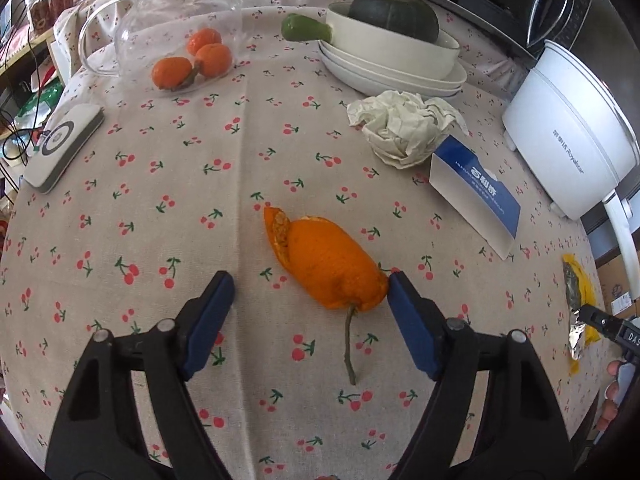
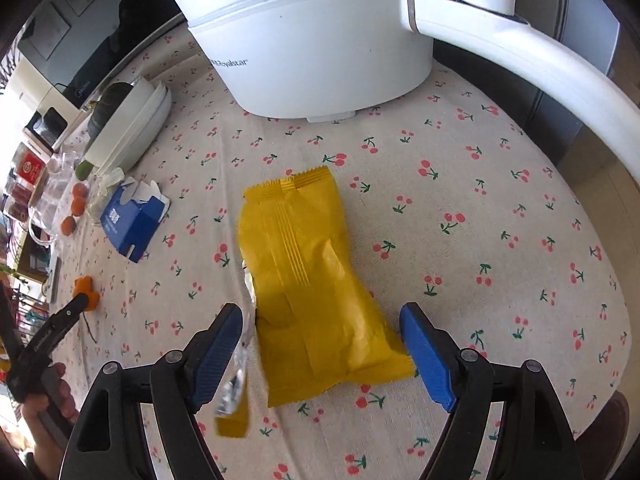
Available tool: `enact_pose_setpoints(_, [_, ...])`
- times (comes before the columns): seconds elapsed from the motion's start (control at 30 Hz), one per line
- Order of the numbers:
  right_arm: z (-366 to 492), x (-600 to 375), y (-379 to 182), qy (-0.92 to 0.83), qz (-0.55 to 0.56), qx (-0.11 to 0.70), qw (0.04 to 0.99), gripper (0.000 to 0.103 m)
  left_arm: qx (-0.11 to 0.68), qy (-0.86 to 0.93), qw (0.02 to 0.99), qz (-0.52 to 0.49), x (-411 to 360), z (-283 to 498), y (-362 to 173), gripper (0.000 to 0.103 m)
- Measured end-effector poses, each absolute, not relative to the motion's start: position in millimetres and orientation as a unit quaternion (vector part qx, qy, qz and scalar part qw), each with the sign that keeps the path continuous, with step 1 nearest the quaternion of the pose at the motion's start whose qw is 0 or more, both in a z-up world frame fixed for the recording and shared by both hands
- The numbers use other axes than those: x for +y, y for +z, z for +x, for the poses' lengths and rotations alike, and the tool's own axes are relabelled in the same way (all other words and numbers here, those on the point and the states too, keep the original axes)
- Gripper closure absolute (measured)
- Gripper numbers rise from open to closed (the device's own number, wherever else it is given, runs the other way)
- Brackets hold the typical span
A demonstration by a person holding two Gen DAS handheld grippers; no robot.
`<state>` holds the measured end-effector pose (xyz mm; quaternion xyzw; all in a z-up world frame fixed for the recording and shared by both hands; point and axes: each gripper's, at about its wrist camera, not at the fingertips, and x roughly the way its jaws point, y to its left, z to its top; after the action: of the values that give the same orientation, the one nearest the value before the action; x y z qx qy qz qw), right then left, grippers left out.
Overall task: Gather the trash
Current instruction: 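Grasp the orange peel with the left tool while the right tool grasps the yellow snack bag, then carry the orange peel and yellow bag over the brown bin with both tools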
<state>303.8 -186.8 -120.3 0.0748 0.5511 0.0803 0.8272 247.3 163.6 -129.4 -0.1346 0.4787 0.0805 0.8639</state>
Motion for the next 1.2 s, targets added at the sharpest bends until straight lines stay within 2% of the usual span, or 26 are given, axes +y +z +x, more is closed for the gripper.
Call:
enact_pose_setpoints(0.07, [307,-180,-123,0.08,0.057,0.551,0.829,0.019,0.478,0.08,0.866,-0.121,160,247,-129,0.035])
enact_pose_setpoints(0.13, [307,-173,-124,0.073,0.036,0.547,0.833,0.019,0.479,0.076,0.868,-0.111,157,247,-128,0.051])
enact_pose_setpoints(0.2, [305,-166,-126,0.06,0.008,0.545,0.837,0.022,0.482,0.068,0.867,-0.107,154,248,-127,0.058])
enact_pose_setpoints(0.3, [301,-157,-126,0.055,-0.026,0.541,0.839,0.036,0.487,0.061,0.865,-0.107,152,246,-127,0.064])
enact_pose_setpoints(0.37, [298,-155,-123,0.068,-0.029,0.543,0.836,0.05,0.494,0.053,0.861,-0.112,151,243,-126,0.067])
enact_pose_setpoints(0.4, [296,-155,-122,0.075,-0.029,0.545,0.834,0.052,0.496,0.047,0.859,-0.117,150,240,-126,0.068])
enact_pose_setpoints(0.5, [291,-155,-120,0.085,-0.028,0.556,0.827,0.064,0.505,0.032,0.853,-0.124,148,232,-125,0.069])
enact_pose_setpoints(0.53, [288,-156,-118,0.088,-0.021,0.56,0.823,0.071,0.507,0.029,0.853,-0.123,147,229,-124,0.069])
enact_pose_setpoints(0.67, [272,-163,-111,0.099,-0.028,0.563,0.82,0.075,0.51,0.013,0.852,-0.119,141,217,-119,0.07])
enact_pose_setpoints(1.2, [197,-226,-72,0.117,0.015,0.555,0.824,0.077,0.5,-0.075,0.855,-0.118,94,158,-87,0.07])
